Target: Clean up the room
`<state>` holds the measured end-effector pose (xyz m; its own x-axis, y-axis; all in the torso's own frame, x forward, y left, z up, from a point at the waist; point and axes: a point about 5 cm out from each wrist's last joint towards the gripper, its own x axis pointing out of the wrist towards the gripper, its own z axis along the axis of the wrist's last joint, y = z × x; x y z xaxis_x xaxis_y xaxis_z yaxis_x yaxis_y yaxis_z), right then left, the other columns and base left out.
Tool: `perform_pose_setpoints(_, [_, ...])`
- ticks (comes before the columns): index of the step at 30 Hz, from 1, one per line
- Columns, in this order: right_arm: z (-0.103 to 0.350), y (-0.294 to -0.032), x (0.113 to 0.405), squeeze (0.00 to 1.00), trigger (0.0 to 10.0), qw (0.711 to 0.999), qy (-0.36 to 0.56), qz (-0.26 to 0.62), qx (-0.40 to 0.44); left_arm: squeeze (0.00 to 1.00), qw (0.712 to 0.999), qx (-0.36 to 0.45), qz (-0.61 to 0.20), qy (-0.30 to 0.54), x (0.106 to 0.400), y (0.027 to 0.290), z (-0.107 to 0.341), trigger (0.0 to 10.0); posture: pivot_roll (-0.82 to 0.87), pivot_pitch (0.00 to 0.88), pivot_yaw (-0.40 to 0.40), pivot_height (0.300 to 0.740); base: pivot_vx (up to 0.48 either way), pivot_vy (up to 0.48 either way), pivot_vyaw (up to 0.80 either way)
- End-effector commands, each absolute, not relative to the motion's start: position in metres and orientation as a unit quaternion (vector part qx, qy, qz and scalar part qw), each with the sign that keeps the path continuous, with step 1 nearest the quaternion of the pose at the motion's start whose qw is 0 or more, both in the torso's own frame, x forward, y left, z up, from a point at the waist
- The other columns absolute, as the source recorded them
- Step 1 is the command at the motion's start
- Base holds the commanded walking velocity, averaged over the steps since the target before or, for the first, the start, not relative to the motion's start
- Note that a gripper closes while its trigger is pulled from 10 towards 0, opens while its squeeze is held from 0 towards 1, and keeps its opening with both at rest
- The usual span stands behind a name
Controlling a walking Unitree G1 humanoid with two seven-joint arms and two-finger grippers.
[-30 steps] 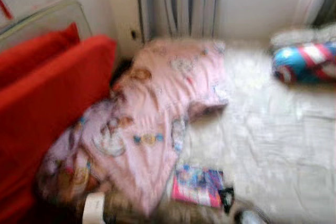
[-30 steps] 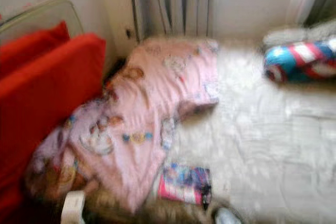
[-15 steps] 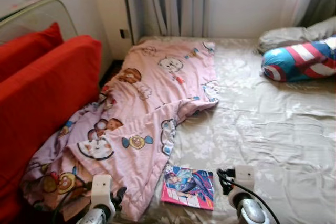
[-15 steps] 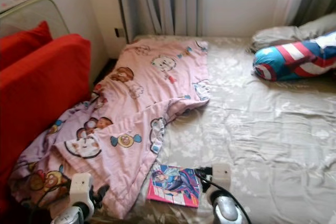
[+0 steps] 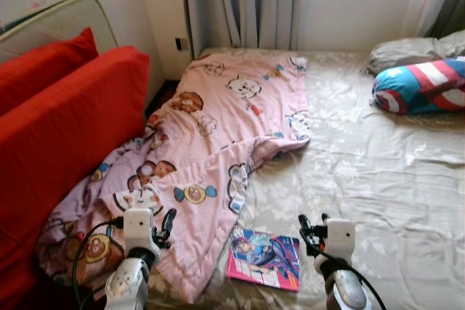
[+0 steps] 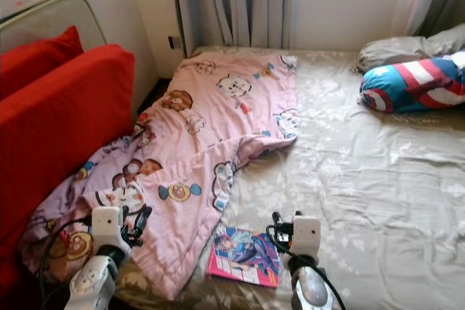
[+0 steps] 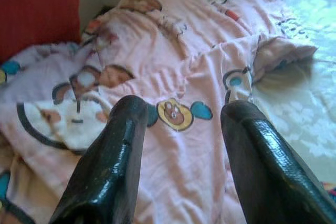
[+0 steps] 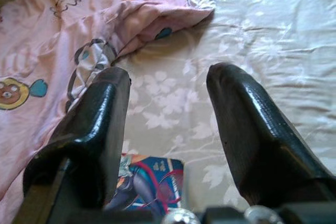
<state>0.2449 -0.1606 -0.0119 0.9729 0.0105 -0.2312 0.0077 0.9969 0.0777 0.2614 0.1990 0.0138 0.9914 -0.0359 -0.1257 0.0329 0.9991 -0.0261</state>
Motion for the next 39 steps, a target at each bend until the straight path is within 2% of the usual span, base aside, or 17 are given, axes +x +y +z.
perform_pose_setpoints(1, [-0.010, -0.161, 0.244, 0.00, 10.0, 0.993, 0.110, -0.008, 0.041, 0.00, 0.998, -0.016, -0.012, 0.057, 0.261, 0.202, 0.019, 10.0, -0.04, 0.000, 0.046, 0.740, 0.000, 0.000, 0.00])
perform_pose_setpoints(7, [-0.007, -0.162, 0.248, 0.00, 10.0, 0.993, 0.110, -0.010, 0.036, 0.00, 0.999, -0.013, -0.004, 0.043, 0.262, 0.203, 0.028, 10.0, -0.04, 0.000, 0.040, 0.736, 0.000, 0.000, 0.00])
perform_pose_setpoints(11, [-0.006, -0.161, 0.249, 0.00, 10.0, 0.993, 0.111, -0.002, 0.033, 0.00, 0.999, -0.017, 0.000, 0.037, 0.262, 0.198, 0.036, 10.0, -0.03, 0.000, 0.035, 0.706, 0.000, 0.000, 0.00])
perform_pose_setpoints(27, [-0.005, -0.160, 0.251, 0.00, 10.0, 0.993, 0.118, -0.001, 0.027, 0.00, 0.999, -0.025, 0.007, 0.037, 0.265, 0.188, 0.056, 10.0, -0.03, 0.001, 0.023, 0.706, 0.000, 0.000, 0.00])
perform_pose_setpoints(30, [-0.005, -0.160, 0.251, 0.00, 10.0, 0.993, 0.114, 0.000, 0.028, 0.00, 0.999, -0.026, 0.009, 0.038, 0.266, 0.187, 0.057, 10.0, -0.02, 0.009, 0.021, 0.681, 0.000, 0.000, 0.00])
perform_pose_setpoints(39, [-0.006, -0.157, 0.251, 0.00, 10.0, 0.993, 0.119, 0.001, 0.023, 0.00, 0.998, -0.027, 0.012, 0.050, 0.264, 0.190, 0.056, 10.0, -0.02, 0.037, 0.023, 0.681, 0.000, 0.000, 0.00])
